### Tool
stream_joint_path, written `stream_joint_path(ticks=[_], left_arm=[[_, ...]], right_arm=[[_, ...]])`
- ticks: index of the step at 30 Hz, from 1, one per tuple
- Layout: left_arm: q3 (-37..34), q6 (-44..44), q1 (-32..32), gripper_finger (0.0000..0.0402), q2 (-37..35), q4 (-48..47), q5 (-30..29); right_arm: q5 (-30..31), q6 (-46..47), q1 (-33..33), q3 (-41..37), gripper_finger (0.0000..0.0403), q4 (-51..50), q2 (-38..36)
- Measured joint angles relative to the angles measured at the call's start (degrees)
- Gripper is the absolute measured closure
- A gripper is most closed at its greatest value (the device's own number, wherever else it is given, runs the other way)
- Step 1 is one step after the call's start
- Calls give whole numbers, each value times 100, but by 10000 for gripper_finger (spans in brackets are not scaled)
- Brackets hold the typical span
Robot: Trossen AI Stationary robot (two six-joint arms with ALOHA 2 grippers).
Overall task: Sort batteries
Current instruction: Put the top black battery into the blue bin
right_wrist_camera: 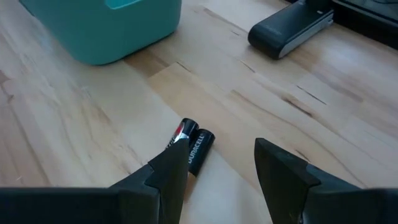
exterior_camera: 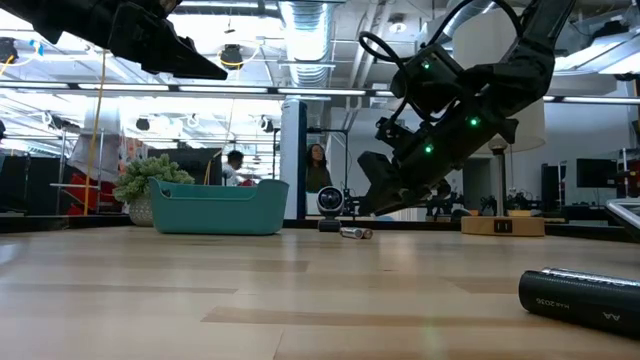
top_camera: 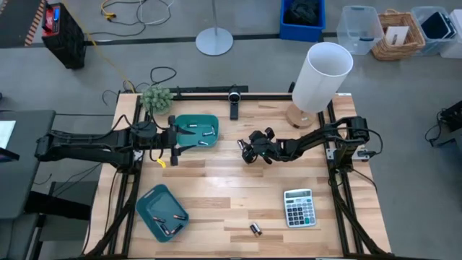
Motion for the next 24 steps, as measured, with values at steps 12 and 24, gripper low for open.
stream_joint_path(ticks=[12, 24], left_arm=[[2, -12, 0, 196, 2, -2, 0], [2, 6, 0, 196, 2, -4, 0]], right_arm=[[56, 2, 93, 0, 202, -3, 0], [167, 86, 324, 0, 202, -6, 0]])
